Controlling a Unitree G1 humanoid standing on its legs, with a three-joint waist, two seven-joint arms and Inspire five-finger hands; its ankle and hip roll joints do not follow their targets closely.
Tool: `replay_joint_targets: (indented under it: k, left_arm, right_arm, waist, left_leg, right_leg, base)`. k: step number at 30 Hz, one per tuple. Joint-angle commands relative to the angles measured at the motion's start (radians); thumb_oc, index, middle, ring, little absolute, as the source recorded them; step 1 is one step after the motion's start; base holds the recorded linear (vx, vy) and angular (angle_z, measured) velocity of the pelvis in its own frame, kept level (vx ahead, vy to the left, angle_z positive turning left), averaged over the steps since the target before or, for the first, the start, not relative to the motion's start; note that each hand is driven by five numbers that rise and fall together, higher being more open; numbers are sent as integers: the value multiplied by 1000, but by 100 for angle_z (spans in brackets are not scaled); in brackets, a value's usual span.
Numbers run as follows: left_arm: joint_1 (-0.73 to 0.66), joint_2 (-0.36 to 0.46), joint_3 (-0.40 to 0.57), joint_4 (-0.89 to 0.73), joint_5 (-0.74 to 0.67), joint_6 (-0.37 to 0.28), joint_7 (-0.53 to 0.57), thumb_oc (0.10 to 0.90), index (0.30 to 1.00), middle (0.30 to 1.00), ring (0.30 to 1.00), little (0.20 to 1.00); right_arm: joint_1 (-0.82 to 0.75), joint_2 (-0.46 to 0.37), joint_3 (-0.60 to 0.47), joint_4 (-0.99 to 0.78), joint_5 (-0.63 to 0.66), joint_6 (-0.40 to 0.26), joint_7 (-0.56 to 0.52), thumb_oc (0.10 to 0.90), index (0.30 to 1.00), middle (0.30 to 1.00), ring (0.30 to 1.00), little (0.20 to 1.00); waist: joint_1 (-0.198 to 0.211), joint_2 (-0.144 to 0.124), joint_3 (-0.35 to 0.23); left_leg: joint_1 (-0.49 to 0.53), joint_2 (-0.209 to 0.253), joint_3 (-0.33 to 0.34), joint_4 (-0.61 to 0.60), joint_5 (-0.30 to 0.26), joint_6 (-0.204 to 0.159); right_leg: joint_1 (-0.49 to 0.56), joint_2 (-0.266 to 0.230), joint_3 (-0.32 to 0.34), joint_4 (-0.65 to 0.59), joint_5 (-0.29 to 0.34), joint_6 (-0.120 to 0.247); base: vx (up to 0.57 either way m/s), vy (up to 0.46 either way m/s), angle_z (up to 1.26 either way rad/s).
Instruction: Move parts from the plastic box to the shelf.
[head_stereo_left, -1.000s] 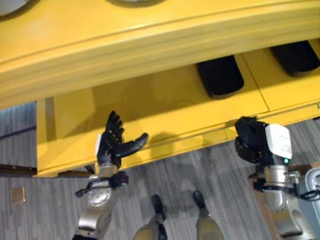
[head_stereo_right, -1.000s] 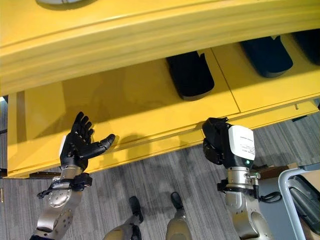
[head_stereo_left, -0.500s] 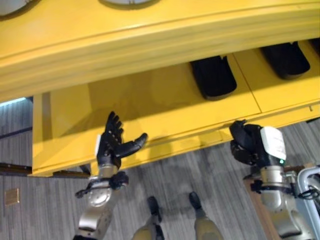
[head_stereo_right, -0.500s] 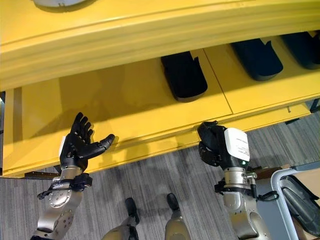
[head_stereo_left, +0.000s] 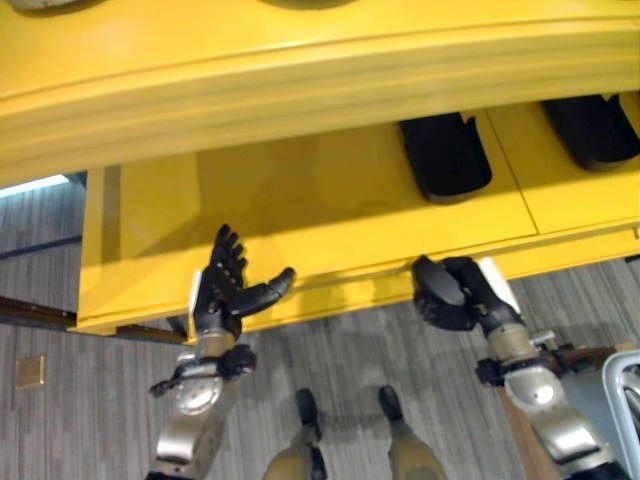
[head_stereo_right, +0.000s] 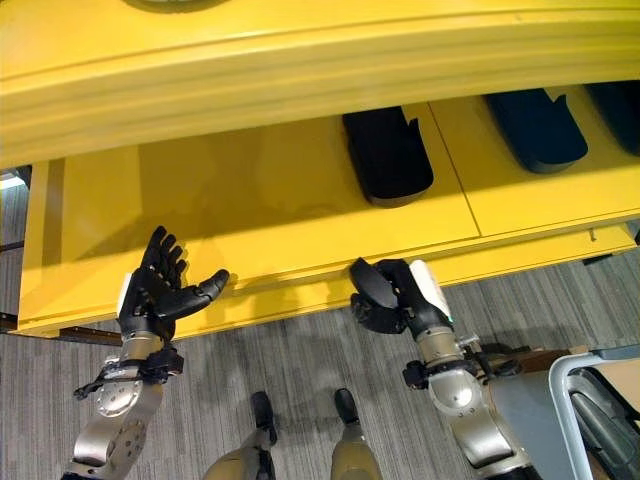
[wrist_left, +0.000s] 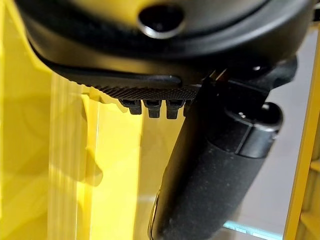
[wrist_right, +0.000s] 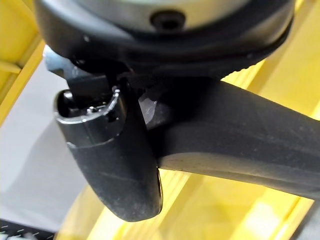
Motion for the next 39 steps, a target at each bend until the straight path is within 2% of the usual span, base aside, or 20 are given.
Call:
replay_joint_targets:
  k: [1, 3, 9, 11, 18, 20, 26, 39]
  left_arm:
    - [-60, 29, 58, -39, -27, -114, -4, 900, 1000, 1000, 1000, 1000]
    - [-60, 25, 78, -26, -40, -128, 12, 900, 1000, 1000, 1000, 1000]
    - [-61, 21, 104, -9, -44, -142, 40, 900, 1000, 1000, 1000, 1000]
    - [-60, 18, 125, 4, -47, -153, 57, 900, 1000, 1000, 1000, 1000]
    - [-58, 9, 144, 10, -57, -163, 76, 900, 1000, 1000, 1000, 1000]
    - [-62, 9, 150, 16, -63, -168, 84, 900, 1000, 1000, 1000, 1000]
    - [-67, 24, 160, 15, -59, -168, 94, 900, 1000, 1000, 1000, 1000]
    - [-58, 35, 162, -16, -64, -159, 107, 900, 1000, 1000, 1000, 1000]
  right_arm:
    - [-203, -32, -24, -34, 74, -164, -23, 400, 300, 300, 300, 300]
    - [-248, -33, 11, -48, 151, -170, 5, 400, 300, 300, 300, 300]
    - [-307, -23, 55, -62, 301, -172, 50, 400, 300, 300, 300, 300]
    - [-346, -12, 88, -72, 406, -173, 85, 400, 300, 300, 300, 300]
    - [-407, 20, 139, -82, 568, -169, 131, 400, 300, 300, 300, 300]
    - [-446, 48, 167, -68, 690, -158, 155, 400, 300, 300, 300, 300]
    - [-540, 21, 196, -72, 773, -153, 152, 400, 300, 300, 300, 300]
    - [-628, 57, 243, -70, 971, -144, 144, 400, 300, 300, 300, 300]
  waist:
    - [43, -4, -121]
    - [60, 0, -118]
    - [78, 5, -112]
    - [91, 6, -111]
    - [110, 5, -110]
    - [121, 2, -112]
    - [137, -10, -116]
    - [151, -18, -131]
  left_leg:
    - [66, 100, 18, -2, -35, -95]
    - [63, 100, 2, -2, -31, -100]
    - [63, 96, -23, -2, -27, -105]
    - [62, 93, -39, -2, -24, -108]
    - [61, 91, -62, -2, -20, -114]
    - [61, 91, -72, -2, -17, -117]
    - [62, 89, -85, -2, -18, -119]
    - [63, 86, -91, -2, -23, -118]
  right_leg:
    - [49, -30, 10, 0, -65, 18]
    - [63, -32, -8, 0, -71, 12]
    - [89, -37, -36, 0, -81, 4]
    - [108, -38, -56, 0, -91, -2]
    - [130, -39, -87, 0, -102, -9]
    - [138, -37, -97, 0, -107, -11]
    - [153, -39, -117, 0, -114, -13]
    - [161, -44, -126, 0, -116, -12]
  base:
    - [16, -37, 10]
    - [20, -53, 15]
    - [9, -36, 19]
    - [0, -58, 27]
    - [-11, -34, 24]
    - [-15, -40, 13]
    - [-8, -25, 8]
    - [-5, -6, 8]
